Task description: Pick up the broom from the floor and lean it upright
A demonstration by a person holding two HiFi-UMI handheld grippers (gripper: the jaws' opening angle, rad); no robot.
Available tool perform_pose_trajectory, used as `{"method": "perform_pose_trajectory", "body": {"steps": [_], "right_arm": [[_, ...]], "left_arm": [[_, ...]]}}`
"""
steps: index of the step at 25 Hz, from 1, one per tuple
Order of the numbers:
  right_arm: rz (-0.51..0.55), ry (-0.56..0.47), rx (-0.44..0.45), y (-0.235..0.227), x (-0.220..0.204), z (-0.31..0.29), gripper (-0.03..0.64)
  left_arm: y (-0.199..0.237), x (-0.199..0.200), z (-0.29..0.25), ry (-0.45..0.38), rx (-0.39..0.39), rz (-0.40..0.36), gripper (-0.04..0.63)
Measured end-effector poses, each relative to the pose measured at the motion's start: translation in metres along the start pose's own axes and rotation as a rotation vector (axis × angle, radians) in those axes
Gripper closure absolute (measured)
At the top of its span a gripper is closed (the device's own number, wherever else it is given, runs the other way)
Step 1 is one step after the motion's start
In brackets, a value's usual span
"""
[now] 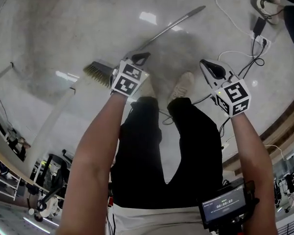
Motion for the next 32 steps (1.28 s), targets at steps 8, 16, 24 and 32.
{"method": "perform_pose_trajectory", "body": {"steps": [8, 16, 24, 32], "right_arm": [[0.037, 0.027, 0.014, -0.058, -0.036, -0.044, 0.598], [0.025, 0.026, 0.012, -0.094, -0.072, -0.058, 0.598], [0.011, 0.008, -0.047, -0.127, -0.081, -0.056, 0.598], [-0.011, 0.005, -0.064, -0.13, -0.084, -0.038, 0.598]], "left_arm": [[0.015, -0.021, -0.09, 0.058, 0.033, -0.064, 0.586], [0.03, -0.026, -0.172, 0.108, 0.096, -0.126, 0.584], [0.032, -0.032, -0.224, 0.17, 0.106, -0.186, 0.515], [0.029, -0.033, -0.246, 0.291, 0.176, -0.288, 0.492]]}}
Point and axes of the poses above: the fingertips, and each gripper's own axes: z backward along the fingers, y to its left, x out of its top, the point moved 6 cm from there along z, backward along the fingers, and after that the axes turned 8 degrees about x, right-handed, at the moved point
